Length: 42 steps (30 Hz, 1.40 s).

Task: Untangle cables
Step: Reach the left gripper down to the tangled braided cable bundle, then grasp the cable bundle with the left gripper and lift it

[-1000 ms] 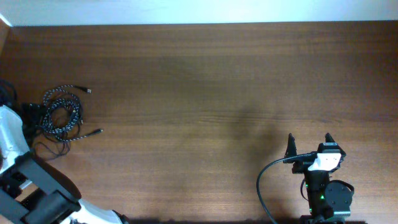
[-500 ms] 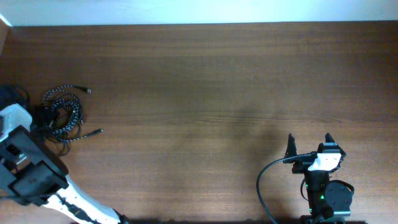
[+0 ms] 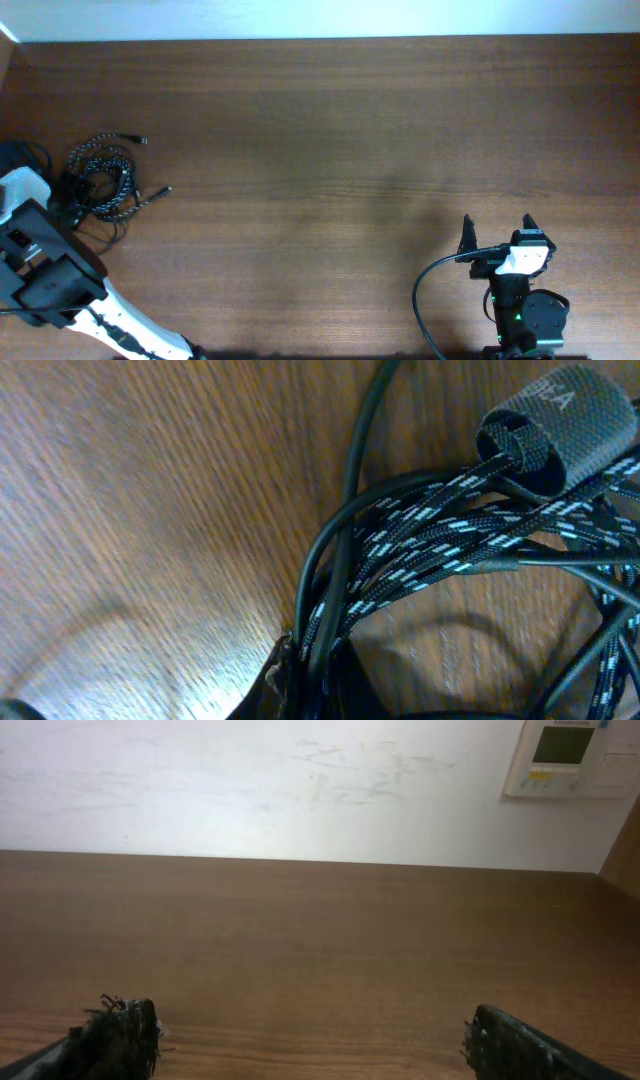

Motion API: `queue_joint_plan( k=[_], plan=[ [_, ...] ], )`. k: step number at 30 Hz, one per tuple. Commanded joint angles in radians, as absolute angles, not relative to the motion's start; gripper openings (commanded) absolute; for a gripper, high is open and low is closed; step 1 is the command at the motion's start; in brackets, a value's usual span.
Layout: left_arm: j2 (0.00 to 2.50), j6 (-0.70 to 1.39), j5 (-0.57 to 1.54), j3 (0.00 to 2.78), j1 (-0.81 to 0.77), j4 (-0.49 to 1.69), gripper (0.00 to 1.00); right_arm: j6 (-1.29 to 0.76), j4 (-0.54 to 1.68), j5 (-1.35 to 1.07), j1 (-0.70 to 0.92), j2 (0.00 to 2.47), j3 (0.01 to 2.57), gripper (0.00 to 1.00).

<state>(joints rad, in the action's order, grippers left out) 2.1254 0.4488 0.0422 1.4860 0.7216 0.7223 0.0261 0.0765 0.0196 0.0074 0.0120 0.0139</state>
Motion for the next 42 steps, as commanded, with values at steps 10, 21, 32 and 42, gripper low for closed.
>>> queue_joint_plan(
  k=[10,21,32,42],
  plan=[
    [1.906,0.48,0.451,1.495,0.721,0.945,0.0,0.023,0.078,0.031,0.006,0.005,0.006,0.99],
    [1.906,0.186,0.738,1.495,0.513,1.064,0.0,0.023,0.078,0.031,0.006,0.006,0.006,0.99],
    [1.906,0.098,0.85,1.495,0.381,1.191,0.0,0.023,0.078,0.031,0.006,0.006,0.006,0.99],
    [1.878,0.095,0.735,1.495,0.26,1.257,0.0,0.019,0.076,0.028,0.006,0.005,0.006,0.99]
  ],
)
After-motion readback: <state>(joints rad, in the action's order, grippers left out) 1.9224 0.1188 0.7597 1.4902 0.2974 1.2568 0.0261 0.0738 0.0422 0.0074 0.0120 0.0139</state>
